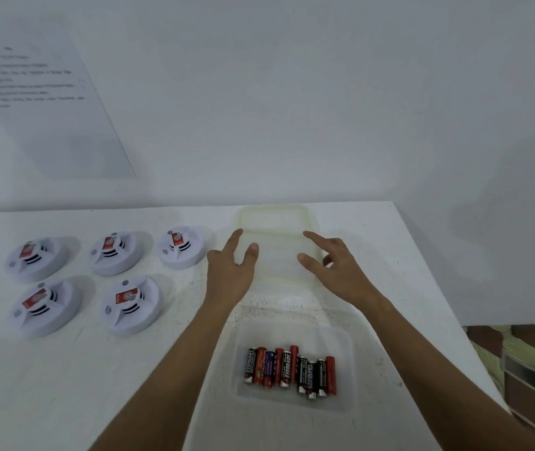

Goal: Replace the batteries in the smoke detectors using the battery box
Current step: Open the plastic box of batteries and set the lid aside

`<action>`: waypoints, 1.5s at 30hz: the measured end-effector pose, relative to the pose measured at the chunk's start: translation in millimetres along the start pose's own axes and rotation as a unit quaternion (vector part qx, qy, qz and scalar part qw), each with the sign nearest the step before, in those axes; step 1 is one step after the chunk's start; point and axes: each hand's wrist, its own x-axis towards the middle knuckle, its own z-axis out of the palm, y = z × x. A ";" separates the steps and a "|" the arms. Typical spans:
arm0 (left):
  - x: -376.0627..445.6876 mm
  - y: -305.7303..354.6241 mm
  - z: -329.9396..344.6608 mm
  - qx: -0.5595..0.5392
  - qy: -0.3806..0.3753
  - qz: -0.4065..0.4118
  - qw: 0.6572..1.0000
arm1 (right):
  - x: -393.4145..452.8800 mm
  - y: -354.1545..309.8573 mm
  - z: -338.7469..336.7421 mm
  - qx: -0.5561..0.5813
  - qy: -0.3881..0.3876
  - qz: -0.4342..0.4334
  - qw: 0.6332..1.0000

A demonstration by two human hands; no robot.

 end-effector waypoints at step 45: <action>47.8 45.9 -25.7 0.176 -0.053 0.089 0.979 | 54.8 -38.9 -25.7 -0.081 0.055 -0.064 0.993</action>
